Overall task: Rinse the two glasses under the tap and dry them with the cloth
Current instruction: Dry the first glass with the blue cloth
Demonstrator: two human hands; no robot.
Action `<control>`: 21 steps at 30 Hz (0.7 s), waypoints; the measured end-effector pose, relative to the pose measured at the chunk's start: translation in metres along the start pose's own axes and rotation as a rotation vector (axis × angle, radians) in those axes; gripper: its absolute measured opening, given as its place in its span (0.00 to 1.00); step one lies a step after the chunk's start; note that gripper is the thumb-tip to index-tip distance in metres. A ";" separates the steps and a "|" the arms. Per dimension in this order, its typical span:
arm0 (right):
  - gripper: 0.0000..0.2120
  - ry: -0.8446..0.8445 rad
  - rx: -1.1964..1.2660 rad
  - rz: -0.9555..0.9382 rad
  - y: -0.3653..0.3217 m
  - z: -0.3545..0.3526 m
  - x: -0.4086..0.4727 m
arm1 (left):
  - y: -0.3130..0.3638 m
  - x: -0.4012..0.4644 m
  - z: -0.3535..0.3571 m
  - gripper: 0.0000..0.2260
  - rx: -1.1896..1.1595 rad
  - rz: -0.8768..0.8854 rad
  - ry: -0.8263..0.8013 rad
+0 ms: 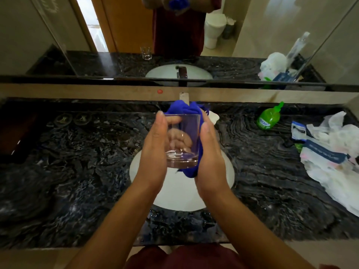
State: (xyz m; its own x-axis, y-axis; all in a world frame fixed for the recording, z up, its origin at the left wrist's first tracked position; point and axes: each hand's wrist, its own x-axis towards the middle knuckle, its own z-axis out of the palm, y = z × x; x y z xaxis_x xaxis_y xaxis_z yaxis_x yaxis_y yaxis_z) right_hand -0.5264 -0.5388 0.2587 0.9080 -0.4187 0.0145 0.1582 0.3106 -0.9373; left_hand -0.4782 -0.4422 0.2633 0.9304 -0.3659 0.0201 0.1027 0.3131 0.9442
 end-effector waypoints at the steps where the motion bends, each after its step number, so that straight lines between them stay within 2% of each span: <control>1: 0.24 0.006 0.134 0.085 0.002 0.001 -0.001 | -0.003 -0.001 0.003 0.25 0.108 0.050 0.033; 4: 0.25 0.048 0.342 0.220 -0.001 -0.002 0.000 | -0.012 -0.004 0.005 0.21 0.443 0.287 0.114; 6: 0.24 0.032 0.322 0.201 -0.004 -0.007 0.001 | -0.011 0.001 -0.001 0.20 0.673 0.497 0.180; 8: 0.23 0.022 0.246 0.162 -0.007 -0.012 0.002 | -0.005 0.007 -0.004 0.17 0.849 0.710 0.172; 10: 0.22 0.050 0.164 0.166 -0.010 -0.015 0.004 | 0.003 0.009 -0.002 0.13 0.911 0.780 0.103; 12: 0.23 0.096 0.119 0.206 -0.013 -0.017 0.005 | 0.016 0.011 0.001 0.15 0.911 0.699 -0.018; 16: 0.25 0.089 -0.010 0.252 -0.014 -0.025 0.011 | 0.040 0.027 0.004 0.20 1.196 0.567 -0.215; 17: 0.24 0.067 -0.062 0.241 -0.015 -0.028 0.014 | 0.044 0.031 0.004 0.20 1.180 0.508 -0.276; 19: 0.23 0.013 -0.158 0.203 -0.018 -0.036 0.019 | 0.046 0.031 0.002 0.19 0.934 0.294 -0.438; 21: 0.23 -0.052 -0.249 0.167 -0.019 -0.042 0.023 | 0.041 0.028 0.002 0.19 0.714 0.140 -0.518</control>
State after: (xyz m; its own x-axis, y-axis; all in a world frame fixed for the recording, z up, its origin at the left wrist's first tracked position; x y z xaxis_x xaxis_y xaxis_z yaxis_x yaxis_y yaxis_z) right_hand -0.5250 -0.5903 0.2624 0.9332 -0.3330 -0.1354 -0.0894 0.1501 -0.9846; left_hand -0.4485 -0.4415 0.3036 0.6244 -0.7696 0.1335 -0.4047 -0.1726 0.8980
